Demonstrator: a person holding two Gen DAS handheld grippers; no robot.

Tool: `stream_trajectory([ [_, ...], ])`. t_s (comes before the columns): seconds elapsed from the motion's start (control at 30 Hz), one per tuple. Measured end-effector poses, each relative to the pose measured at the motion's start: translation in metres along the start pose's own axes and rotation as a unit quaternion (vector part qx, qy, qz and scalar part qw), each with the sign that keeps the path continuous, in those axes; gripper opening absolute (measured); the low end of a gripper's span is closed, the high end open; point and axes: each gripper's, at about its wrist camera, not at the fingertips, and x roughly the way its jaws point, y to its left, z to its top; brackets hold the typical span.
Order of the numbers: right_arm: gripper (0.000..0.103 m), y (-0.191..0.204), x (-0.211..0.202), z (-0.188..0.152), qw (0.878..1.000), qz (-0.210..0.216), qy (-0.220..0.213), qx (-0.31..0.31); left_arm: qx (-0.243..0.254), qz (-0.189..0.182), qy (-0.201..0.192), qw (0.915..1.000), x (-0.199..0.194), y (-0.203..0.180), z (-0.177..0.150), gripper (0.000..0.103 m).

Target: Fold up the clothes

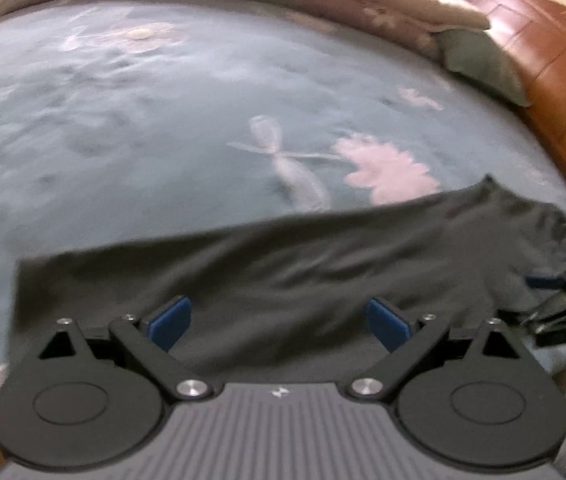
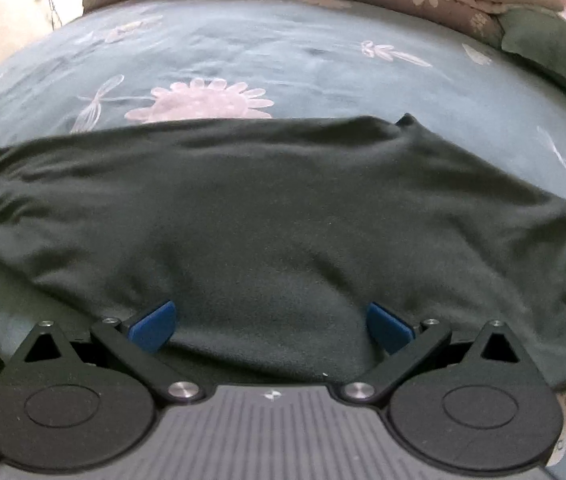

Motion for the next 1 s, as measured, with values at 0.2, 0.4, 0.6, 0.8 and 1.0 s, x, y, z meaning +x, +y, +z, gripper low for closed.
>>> stream_trajectory([
  [0.2,0.103,0.003,-0.001,-0.005,1.0,-0.005,-0.006,0.0,-0.028,-0.017,0.005,0.9995,0.04,0.006,0.021,0.095],
  [0.4,0.103,0.003,0.002,-0.004,1.0,-0.008,-0.013,0.001,-0.049,-0.004,-0.006,0.9988,0.045,0.021,0.044,0.095],
  [0.6,0.103,0.002,0.001,-0.006,1.0,-0.008,-0.019,0.002,-0.012,0.006,-0.026,0.9996,-0.009,0.031,0.038,0.096],
  [0.8,0.103,0.003,0.0,-0.007,1.0,-0.011,-0.023,0.005,-0.039,0.0,0.014,0.9992,-0.019,0.045,-0.016,0.097],
  [1.0,0.103,0.001,0.0,-0.009,1.0,-0.01,-0.028,0.004,-0.026,0.024,0.032,0.9989,-0.034,0.047,-0.048,0.097],
])
